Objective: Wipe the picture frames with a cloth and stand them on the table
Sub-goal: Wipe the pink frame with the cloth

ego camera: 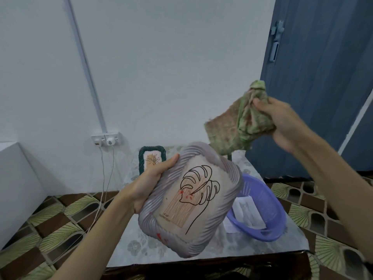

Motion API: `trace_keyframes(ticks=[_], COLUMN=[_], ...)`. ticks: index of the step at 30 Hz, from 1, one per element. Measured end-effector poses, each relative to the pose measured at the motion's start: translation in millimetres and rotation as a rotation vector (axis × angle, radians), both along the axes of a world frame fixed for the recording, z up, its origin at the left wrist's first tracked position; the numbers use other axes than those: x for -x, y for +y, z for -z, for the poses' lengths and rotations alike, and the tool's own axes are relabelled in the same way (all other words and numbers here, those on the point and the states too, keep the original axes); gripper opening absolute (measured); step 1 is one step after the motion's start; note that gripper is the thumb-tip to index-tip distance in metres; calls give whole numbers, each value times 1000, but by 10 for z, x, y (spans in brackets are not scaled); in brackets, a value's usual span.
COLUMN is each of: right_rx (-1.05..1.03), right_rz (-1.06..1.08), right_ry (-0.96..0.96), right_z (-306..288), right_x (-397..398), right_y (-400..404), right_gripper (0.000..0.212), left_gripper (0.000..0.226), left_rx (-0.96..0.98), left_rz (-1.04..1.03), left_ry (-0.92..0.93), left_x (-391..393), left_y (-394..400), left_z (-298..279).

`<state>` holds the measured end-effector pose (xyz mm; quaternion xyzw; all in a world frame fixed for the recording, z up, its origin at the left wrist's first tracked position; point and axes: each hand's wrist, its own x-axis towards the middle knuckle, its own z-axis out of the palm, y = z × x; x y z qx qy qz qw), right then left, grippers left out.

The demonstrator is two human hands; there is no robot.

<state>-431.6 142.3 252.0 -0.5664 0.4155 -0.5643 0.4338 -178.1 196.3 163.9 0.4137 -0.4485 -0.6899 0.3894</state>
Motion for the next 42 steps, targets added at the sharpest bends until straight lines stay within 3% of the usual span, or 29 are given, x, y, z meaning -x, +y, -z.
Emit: trace_keyframes(ticks=[4,7,9,12,15,17,21,24,25,27,30,32,35,37,38,40,42], right_rx=[-72,155,287,116,37,143,300,209,189,264,369,238,-75,-153,-163,-57,157], right_rz=[33,-21,-27,-122,-204,-124,136,-152,-258,-233,79,145,49,-180,-298,-388,-232], right_ry=[363,621,585,518,613,643,561,680,763,840,692,558,127,10,63,448,841], right_z=[73,334,469,478,471,492,482,450,460,496,546,525,401,317,291,283,328], right_x=[-103,-268,-288,-197,-167,-224,-324,-215,-179,-179,-288,-317,-208,-63,-11,-9,-100], right_y=[170,329,382,349,309,304,281,287,302,313,290,216,135,136,163,225,244], right_gripper=[34,41,50,44,27,15,41,12,27,29,27,17,9,6,11,19,18], left_gripper=[50,47,48,49,44,43,44,46,47,47,44,44,46,47,47,48,48], left_rx=[11,23,11,10,44,52,46,40,38,40,49,55,69,83,84,75,69], left_rz=[-52,-69,-68,-67,-59,-63,-55,-69,-73,-66,-59,-56,-57,-59,-59,-50,-37], left_ry=[59,81,83,86,72,83,112,99,90,70,81,99,116,96,79,53,35], left_x=[24,59,57,42,62,88,129,103,85,70,112,137,116,95,91,90,97], left_y=[-15,-28,-19,3,11,12,5,4,5,9,23,26,3,-17,-27,-35,-37], left_z=[14,8,18,27,5,-12,7,12,11,9,11,2,-41,-68,-73,-78,-76])
